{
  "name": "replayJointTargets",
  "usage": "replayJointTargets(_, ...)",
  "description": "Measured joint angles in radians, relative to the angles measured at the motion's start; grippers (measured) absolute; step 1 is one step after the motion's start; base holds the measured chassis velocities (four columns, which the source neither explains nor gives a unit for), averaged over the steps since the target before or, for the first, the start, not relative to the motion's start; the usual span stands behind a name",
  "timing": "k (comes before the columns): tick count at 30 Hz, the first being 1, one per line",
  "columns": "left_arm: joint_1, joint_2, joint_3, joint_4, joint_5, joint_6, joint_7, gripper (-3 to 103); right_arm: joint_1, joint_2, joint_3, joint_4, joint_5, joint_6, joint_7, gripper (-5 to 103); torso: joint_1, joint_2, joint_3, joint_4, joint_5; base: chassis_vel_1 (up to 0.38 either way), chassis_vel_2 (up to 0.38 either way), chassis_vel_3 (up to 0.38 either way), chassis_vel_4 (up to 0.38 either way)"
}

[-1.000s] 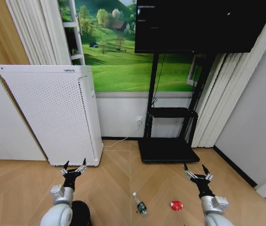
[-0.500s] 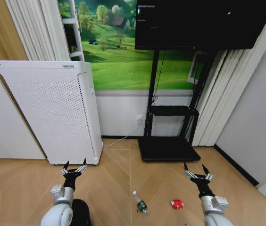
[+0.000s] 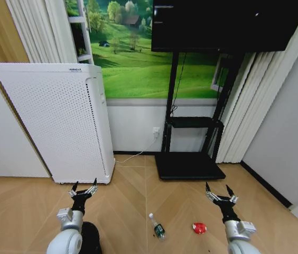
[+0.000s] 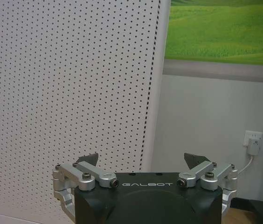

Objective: Pick up the trash bin and place the garbage on the floor into it.

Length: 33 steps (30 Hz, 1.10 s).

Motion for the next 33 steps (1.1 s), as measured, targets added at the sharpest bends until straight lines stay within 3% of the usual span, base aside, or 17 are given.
replayJointTargets(8, 0.004, 0.006, -0.003, -0.011, 0.035, 0.006, -0.006, 100, -0.001, -0.003, 0.000, 0.000, -0.007, 0.000, 0.002, 100, 0.001, 0.000, 0.000, 0.0000, 0.0000, 0.000, 0.000, 0.000, 0.000)
replayJointTargets(11, 0.038, 0.046, -0.015, -0.037, 0.057, 0.043, -0.031, 100, -0.021, -0.016, 0.005, 0.008, -0.034, 0.000, 0.012, 100, 0.001, 0.002, 0.001, -0.0003, 0.0000, 0.000, 0.000, 0.000, 0.000)
replayJointTargets(13, 0.115, 0.114, -0.047, -0.055, 0.058, 0.058, -0.050, 100, -0.040, -0.032, 0.015, 0.013, -0.069, -0.002, 0.031, 100, 0.001, 0.004, 0.002, 0.0000, 0.0000, 0.000, 0.000, 0.000, 0.000)
replayJointTargets(16, 0.185, 0.155, -0.070, -0.067, 0.059, 0.061, -0.064, 100, -0.047, -0.037, 0.016, 0.011, -0.094, -0.002, 0.051, 100, 0.002, 0.005, 0.003, 0.0003, -0.0003, 0.000, 0.000, 0.000, 0.000)
replayJointTargets(26, 0.377, 0.204, -0.088, -0.107, 0.064, 0.089, -0.116, 100, -0.054, -0.044, 0.017, 0.006, -0.089, -0.001, 0.079, 100, 0.002, 0.007, 0.005, -0.0002, -0.0001, 0.000, 0.000, 0.000, 0.000)
replayJointTargets(31, 0.448, 0.205, -0.083, -0.113, 0.006, 0.108, -0.098, 100, -0.046, -0.053, 0.023, 0.001, -0.068, 0.000, 0.080, 100, 0.003, 0.008, 0.006, 0.0003, -0.0001, 0.000, 0.000, 0.000, 0.000)
replayJointTargets(33, 0.506, 0.253, -0.092, -0.074, 0.001, 0.125, -0.075, 100, -0.037, -0.057, 0.030, -0.012, -0.050, 0.005, 0.080, 100, 0.003, 0.009, 0.006, 0.0001, 0.0000, 0.000, 0.000, 0.000, 0.000)
